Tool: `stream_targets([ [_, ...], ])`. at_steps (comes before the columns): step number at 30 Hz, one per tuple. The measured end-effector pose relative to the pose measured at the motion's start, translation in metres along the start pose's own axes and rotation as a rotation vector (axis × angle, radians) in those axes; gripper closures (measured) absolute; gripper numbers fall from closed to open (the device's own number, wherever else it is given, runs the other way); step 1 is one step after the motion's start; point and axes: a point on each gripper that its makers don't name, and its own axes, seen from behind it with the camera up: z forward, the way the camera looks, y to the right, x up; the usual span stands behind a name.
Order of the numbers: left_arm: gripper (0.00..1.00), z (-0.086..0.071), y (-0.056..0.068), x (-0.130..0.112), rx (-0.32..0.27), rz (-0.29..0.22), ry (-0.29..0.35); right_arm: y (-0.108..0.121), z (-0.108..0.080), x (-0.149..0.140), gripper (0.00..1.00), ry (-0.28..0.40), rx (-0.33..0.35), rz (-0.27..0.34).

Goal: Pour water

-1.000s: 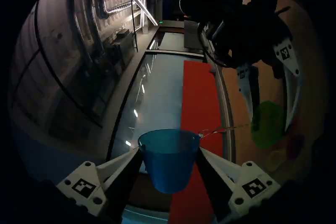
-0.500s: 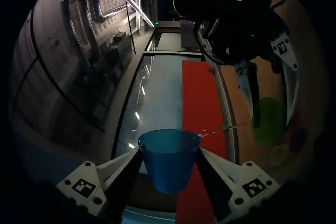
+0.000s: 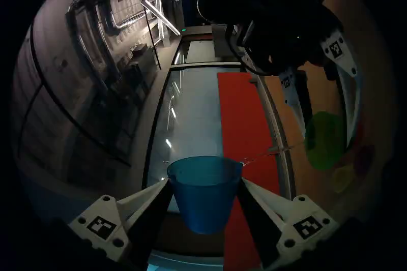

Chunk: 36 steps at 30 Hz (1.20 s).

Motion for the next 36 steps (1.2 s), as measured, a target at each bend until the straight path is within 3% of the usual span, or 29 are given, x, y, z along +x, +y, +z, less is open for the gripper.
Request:
stream_targets([
  [12,0.16,-0.0006,0.0000,0.0036,0.013,0.055,0.005,0.0021,-0.0017,0.0032,0.10,0.006,-0.003,-0.001],
  [21,0.16,-0.0010,-0.0032,-0.0003,0.017,0.037,0.002,0.0033,-0.0015,0.0017,0.09,0.004,-0.005,-0.001],
  [27,0.16,0.0008,-0.0036,-0.0053,0.014,-0.053,-0.008,0.0043,-0.0006,0.0015,0.10,0.004,-0.007,-0.001],
  [36,0.16,0.0020,0.0034,-0.0046,-0.006,-0.329,0.009,0.0074,0.0005,0.0010,0.10,0.008,-0.012,0.002],
])
